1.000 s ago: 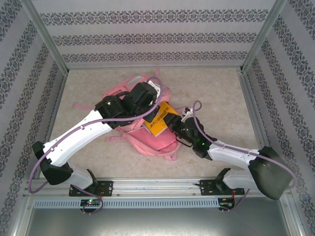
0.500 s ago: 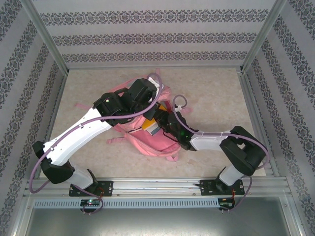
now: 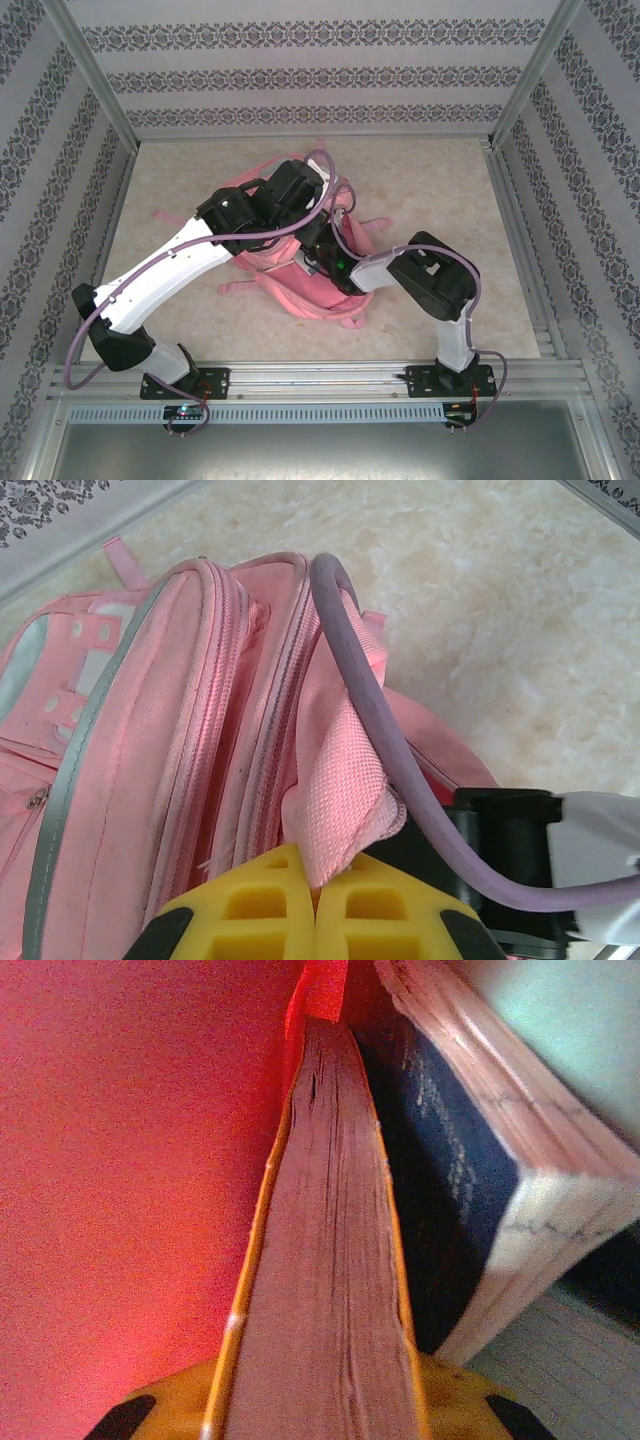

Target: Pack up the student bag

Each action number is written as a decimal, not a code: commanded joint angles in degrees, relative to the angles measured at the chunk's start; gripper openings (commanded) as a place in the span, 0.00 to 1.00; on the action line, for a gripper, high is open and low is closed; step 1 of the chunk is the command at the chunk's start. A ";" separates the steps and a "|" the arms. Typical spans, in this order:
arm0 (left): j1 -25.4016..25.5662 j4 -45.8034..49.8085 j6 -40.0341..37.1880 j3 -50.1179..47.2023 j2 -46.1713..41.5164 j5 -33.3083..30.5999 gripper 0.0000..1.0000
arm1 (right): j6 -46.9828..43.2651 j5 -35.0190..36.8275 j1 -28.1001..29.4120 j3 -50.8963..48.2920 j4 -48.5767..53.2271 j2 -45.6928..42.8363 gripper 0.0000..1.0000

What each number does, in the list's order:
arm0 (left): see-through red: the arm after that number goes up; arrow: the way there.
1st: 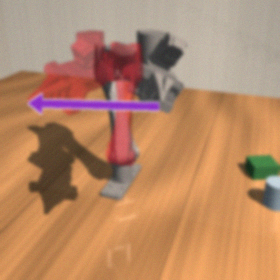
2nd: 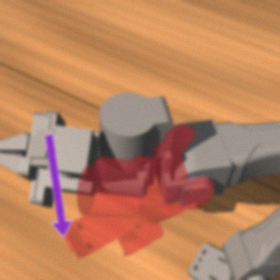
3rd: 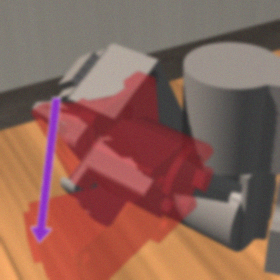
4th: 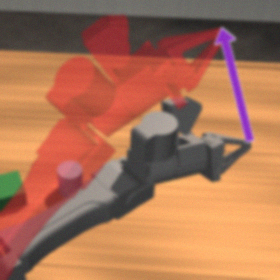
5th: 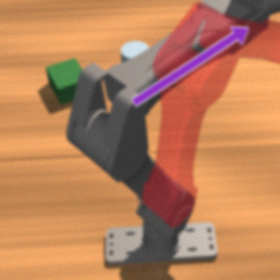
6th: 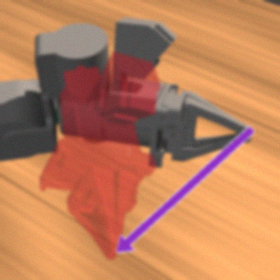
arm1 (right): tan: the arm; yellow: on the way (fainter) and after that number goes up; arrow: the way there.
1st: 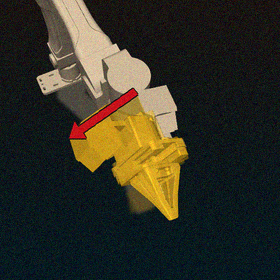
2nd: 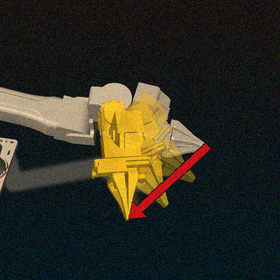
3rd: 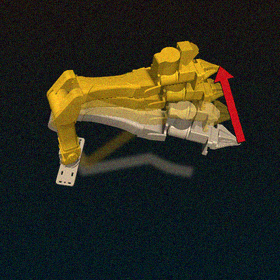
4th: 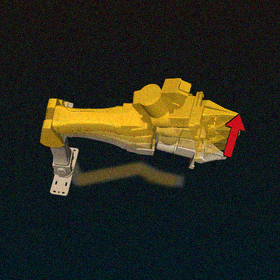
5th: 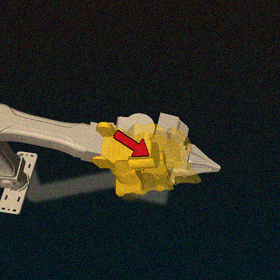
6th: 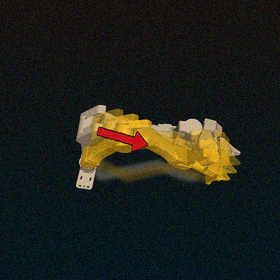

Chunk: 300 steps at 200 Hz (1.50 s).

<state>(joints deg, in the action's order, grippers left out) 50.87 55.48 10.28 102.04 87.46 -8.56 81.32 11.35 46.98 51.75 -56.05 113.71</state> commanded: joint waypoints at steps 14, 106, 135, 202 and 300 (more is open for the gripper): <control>-0.15 -9.15 1.51 2.47 0.04 2.74 0.00 | -0.22 -1.22 -0.72 6.75 -3.34 3.34 0.10; -4.60 -12.62 4.99 -2.46 -0.91 7.68 0.00 | -9.74 -10.20 -2.63 1.29 -0.99 -3.00 0.57; -6.94 -14.20 6.58 -5.25 -2.43 9.45 0.00 | -13.82 -9.07 -2.60 -7.12 -2.43 -9.72 0.62; -9.74 -16.86 9.18 -10.38 -4.06 13.21 0.00 | -16.28 -11.02 -3.38 -20.22 -1.77 -19.91 0.62; -9.09 -26.26 17.35 -20.83 2.30 25.10 0.00 | -29.48 4.20 -1.04 -40.50 43.29 -77.20 0.47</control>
<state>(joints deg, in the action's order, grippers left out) 42.63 36.36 23.40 83.31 86.67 14.22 56.73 8.14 44.95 13.67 -31.90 49.56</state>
